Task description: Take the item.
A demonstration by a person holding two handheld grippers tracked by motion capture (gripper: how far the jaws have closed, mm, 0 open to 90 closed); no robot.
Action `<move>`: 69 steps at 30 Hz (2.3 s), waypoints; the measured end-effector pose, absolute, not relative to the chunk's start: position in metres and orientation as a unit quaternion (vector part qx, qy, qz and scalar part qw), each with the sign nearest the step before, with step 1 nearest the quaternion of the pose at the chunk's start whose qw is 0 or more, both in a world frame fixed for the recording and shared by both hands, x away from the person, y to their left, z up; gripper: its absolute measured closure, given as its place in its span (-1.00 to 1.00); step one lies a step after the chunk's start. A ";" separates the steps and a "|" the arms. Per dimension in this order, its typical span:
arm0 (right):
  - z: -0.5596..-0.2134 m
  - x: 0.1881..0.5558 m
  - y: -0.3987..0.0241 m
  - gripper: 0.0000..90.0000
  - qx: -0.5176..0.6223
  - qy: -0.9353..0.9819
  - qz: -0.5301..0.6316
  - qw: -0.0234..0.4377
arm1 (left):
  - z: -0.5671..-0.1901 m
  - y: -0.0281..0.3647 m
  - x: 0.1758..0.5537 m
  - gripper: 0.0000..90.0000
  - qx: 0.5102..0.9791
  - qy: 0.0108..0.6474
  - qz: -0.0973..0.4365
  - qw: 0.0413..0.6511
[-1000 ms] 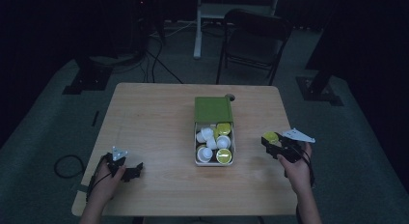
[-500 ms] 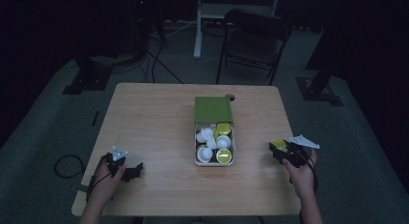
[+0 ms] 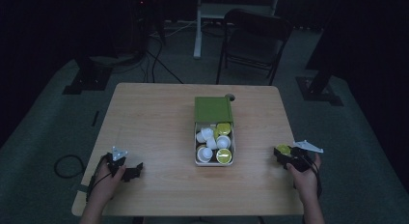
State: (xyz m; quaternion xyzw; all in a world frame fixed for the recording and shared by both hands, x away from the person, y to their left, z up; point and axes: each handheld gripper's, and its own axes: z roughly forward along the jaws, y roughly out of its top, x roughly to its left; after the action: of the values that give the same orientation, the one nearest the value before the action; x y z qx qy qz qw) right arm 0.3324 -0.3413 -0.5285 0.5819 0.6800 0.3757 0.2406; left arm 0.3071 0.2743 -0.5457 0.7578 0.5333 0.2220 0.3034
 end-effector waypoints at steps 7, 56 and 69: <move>-0.530 0.332 -0.342 -0.16 0.576 0.687 0.365 0.250 | -0.546 0.274 0.307 -0.84 0.758 0.533 0.222 0.303; -0.484 0.331 -0.302 -0.70 0.474 0.733 0.418 0.252 | -0.546 0.274 0.307 -0.84 0.758 0.533 0.222 0.303; -0.483 0.325 -0.281 -0.70 0.430 0.757 0.439 0.221 | -0.546 0.274 0.307 -0.84 0.758 0.533 0.222 0.303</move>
State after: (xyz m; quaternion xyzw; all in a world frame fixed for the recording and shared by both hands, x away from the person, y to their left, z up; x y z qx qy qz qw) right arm 0.3246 -0.2812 -0.4834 0.4296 0.7574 0.4394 0.2206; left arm 0.3071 0.2745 -0.5458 0.7582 0.5329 0.2221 0.3030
